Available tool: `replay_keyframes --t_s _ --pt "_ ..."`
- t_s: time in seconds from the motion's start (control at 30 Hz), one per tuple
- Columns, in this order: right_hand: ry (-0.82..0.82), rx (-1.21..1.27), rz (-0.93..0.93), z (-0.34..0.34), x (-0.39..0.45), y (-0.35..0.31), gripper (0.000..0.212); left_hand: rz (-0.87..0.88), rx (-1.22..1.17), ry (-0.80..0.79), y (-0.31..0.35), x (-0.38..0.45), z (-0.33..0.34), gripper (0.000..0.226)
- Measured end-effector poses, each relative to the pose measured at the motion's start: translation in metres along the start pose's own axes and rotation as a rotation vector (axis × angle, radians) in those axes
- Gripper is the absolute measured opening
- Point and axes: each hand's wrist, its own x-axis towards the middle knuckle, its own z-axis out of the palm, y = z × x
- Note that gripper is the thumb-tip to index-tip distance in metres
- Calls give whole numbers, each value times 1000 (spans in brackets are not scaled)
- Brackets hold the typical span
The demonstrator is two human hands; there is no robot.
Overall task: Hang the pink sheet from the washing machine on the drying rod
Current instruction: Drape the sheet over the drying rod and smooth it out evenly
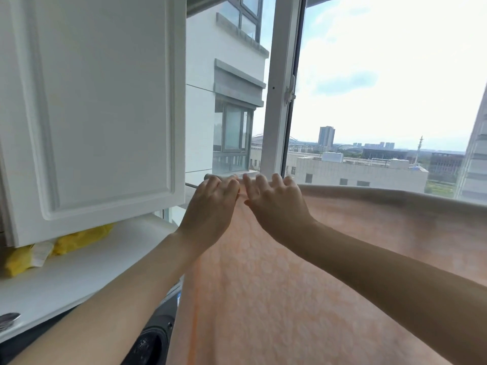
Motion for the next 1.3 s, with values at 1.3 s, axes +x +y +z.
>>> replay_keyframes --t_s 1.3 --pt "149 -4 18 20 -11 -2 47 -546 -859 1 -100 -27 43 12"
